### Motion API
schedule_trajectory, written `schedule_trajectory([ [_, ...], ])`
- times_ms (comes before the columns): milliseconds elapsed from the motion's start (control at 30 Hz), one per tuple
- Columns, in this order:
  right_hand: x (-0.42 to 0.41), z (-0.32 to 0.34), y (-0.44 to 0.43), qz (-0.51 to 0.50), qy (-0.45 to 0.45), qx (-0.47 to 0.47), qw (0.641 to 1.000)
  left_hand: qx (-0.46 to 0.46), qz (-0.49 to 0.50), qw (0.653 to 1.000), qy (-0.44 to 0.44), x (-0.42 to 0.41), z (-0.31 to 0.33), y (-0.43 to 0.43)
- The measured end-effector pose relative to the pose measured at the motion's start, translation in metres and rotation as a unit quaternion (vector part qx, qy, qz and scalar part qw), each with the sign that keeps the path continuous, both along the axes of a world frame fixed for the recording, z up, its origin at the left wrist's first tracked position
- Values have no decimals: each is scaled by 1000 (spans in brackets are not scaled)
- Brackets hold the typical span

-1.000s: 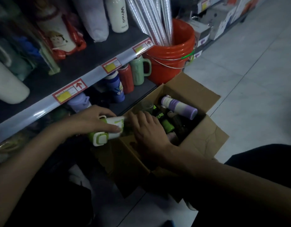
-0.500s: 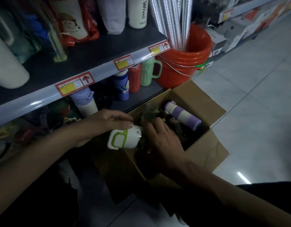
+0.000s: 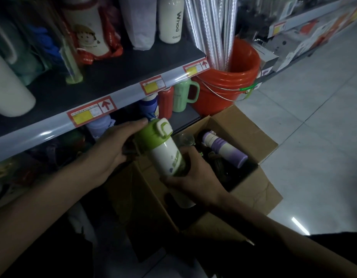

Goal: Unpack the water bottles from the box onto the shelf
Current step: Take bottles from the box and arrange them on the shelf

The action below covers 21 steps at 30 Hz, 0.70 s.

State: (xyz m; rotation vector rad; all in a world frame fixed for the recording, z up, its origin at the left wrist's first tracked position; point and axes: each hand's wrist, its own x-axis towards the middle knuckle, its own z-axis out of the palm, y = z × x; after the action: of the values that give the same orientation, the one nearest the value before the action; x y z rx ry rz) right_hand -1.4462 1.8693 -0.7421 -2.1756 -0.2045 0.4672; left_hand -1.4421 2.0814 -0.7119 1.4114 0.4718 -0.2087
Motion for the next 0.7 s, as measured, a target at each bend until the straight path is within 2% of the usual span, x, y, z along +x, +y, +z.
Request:
schedule_trajectory([
  [133, 4, 11, 9, -21, 68, 87, 994, -47, 67, 997, -14, 4, 4, 4],
  [233, 1, 22, 16, -45, 122, 161, 978, -29, 71, 997, -26, 1, 7, 8],
  [333, 0, 25, 24, -52, 139, 192, 970, -14, 76, 997, -29, -5, 12, 12],
  [433, 2, 27, 39, -49, 107, 199, 973, 6, 71, 997, -41, -13, 17, 15],
  [567, 12, 33, 67, -49, 21, 198, 979, 70, 82, 992, -71, -28, 20, 24],
  [700, 23, 39, 100, -36, -61, 212, 975, 119, 83, 978, -147, -34, 32, 35],
])
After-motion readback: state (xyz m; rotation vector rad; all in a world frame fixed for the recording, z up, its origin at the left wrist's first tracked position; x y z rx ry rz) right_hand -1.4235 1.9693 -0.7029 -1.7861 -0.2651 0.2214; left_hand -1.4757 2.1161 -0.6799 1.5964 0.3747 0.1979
